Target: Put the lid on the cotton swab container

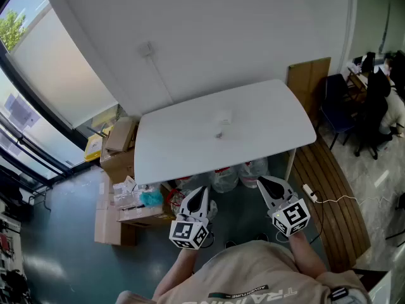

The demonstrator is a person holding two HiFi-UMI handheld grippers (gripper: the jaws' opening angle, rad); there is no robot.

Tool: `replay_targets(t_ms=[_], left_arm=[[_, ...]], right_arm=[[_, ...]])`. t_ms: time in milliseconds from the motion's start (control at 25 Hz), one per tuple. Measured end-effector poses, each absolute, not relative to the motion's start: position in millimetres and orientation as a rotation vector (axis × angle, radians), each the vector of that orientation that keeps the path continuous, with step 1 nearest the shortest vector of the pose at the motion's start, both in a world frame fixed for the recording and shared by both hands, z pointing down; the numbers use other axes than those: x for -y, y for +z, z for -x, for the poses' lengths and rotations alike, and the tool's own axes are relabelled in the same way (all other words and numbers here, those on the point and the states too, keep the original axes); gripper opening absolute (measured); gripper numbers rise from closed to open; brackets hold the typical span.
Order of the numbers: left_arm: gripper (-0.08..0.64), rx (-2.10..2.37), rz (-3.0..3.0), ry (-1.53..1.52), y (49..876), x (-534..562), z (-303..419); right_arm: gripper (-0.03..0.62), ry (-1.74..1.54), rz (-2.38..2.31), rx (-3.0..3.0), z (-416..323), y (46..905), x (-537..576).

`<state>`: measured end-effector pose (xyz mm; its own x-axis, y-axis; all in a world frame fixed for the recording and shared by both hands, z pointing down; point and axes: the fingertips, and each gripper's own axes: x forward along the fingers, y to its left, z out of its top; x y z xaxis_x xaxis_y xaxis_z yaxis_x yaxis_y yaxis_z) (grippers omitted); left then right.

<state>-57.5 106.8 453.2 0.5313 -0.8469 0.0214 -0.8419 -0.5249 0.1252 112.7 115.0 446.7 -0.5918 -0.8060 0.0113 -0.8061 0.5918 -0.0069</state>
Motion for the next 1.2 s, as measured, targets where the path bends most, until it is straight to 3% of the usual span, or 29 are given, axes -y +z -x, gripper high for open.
replay_targets(t_ms=[1200], left_arm=[[0.014, 1.438, -2.605, -0.093, 474, -89, 117]], right_arm=[[0.026, 0.051, -1.422, 2.745, -67, 459, -108]])
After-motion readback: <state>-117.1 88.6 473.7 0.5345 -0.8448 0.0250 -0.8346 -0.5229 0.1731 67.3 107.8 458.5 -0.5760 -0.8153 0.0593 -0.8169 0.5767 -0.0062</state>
